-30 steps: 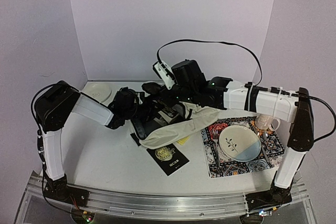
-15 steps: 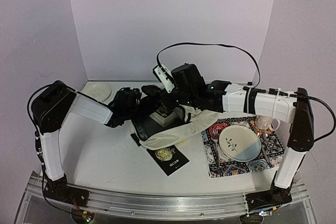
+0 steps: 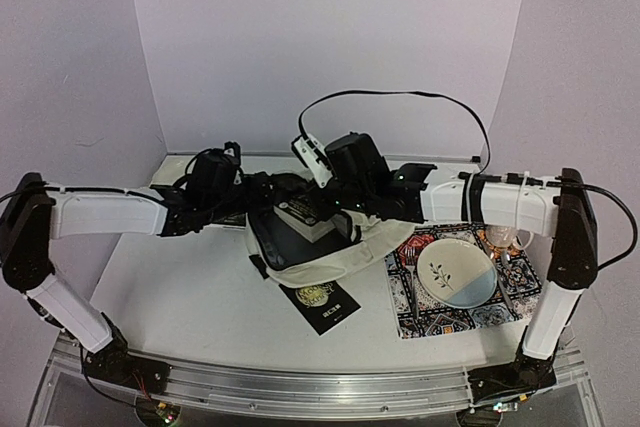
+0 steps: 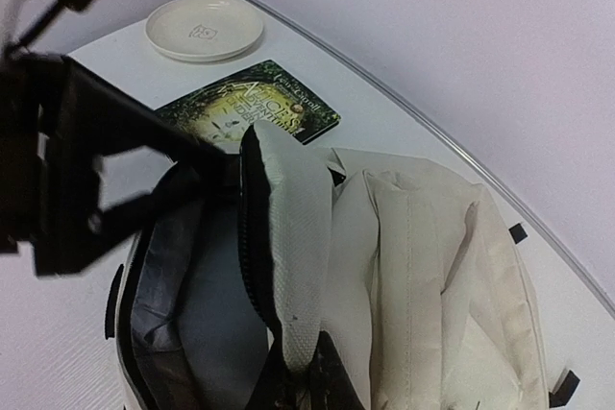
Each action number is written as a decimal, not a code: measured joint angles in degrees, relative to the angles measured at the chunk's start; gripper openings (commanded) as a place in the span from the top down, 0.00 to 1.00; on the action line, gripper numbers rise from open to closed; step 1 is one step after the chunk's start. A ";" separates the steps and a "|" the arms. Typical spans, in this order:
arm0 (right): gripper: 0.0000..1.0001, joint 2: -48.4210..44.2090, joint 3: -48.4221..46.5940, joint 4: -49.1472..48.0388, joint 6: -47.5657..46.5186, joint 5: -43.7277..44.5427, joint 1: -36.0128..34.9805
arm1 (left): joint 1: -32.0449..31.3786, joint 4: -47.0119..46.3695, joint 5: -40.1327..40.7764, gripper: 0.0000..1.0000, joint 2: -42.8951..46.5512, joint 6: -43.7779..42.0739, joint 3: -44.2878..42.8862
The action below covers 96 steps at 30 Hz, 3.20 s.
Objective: Pack the student bag
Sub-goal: Place the book in the largest pocket of the bag, then place the largest pocket of the student bag, then move the book to the center of the board.
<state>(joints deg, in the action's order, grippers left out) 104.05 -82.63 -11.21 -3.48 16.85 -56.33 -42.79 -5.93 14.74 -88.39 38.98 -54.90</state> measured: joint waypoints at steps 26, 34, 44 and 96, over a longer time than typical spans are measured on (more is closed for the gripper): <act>0.35 -2.96 11.09 -2.35 10.04 -15.20 -0.23 | 23.31 20.79 -1.19 0.02 -25.82 -12.01 -23.52; 0.27 -4.37 12.91 -2.59 10.40 -15.48 -0.23 | 24.20 25.81 -3.58 0.03 -36.64 -14.78 -34.82; 0.25 -5.18 12.96 -2.98 10.42 -15.33 -0.23 | 24.73 28.37 -5.69 0.21 -39.51 -14.53 -37.62; 0.56 -6.01 22.66 -0.12 13.25 -24.55 -5.26 | 10.31 43.19 -1.97 0.21 -24.04 -6.12 -21.58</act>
<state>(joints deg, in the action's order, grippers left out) 98.04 -59.96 -11.33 9.77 -7.70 -61.59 -32.48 37.25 12.77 -112.42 32.86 -76.48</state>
